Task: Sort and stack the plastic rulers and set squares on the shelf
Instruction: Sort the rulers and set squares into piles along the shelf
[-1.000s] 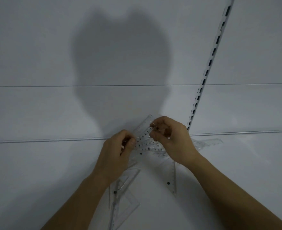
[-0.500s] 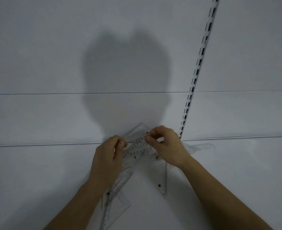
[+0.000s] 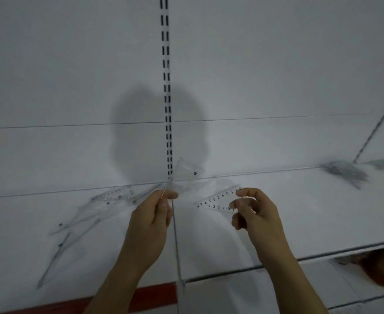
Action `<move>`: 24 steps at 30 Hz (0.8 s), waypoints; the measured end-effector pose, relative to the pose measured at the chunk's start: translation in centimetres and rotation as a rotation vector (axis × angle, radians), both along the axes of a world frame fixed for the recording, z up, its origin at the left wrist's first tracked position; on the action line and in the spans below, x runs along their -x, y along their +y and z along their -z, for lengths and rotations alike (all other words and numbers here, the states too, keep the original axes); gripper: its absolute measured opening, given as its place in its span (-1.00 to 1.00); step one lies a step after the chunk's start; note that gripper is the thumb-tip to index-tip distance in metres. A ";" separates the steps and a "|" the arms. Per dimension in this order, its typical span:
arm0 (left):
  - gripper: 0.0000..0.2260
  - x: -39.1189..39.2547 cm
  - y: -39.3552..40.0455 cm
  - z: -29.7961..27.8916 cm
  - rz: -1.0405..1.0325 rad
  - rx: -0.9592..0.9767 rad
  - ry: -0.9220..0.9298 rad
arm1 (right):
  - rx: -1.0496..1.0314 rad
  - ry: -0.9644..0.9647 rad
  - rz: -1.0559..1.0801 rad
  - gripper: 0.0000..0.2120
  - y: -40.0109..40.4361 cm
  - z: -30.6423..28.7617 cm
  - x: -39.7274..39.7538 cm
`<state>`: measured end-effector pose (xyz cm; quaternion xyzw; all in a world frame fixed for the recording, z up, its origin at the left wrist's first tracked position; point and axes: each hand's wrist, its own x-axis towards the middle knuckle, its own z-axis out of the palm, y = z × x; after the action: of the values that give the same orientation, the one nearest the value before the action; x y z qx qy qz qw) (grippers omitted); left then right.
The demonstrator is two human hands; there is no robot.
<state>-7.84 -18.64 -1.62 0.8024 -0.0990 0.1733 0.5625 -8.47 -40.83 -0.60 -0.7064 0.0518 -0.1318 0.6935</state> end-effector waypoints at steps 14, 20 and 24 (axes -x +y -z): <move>-0.78 1.9 -27.0 0.0 0.381 -0.110 0.041 | -0.085 -0.059 0.631 -0.86 -26.8 1.4 14.0; -0.80 -0.8 -35.1 -2.4 0.474 -0.304 -0.003 | -0.156 -0.069 0.838 -0.80 -34.4 1.8 16.9; -0.80 -4.0 -39.9 -3.6 0.541 -0.450 -0.012 | -0.272 -0.068 0.833 -0.75 -37.8 2.2 16.2</move>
<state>-3.81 -58.53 1.97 0.8499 -0.3471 -0.0035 0.3964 -24.70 -78.67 -2.84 -0.5226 0.3263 -0.4155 0.6692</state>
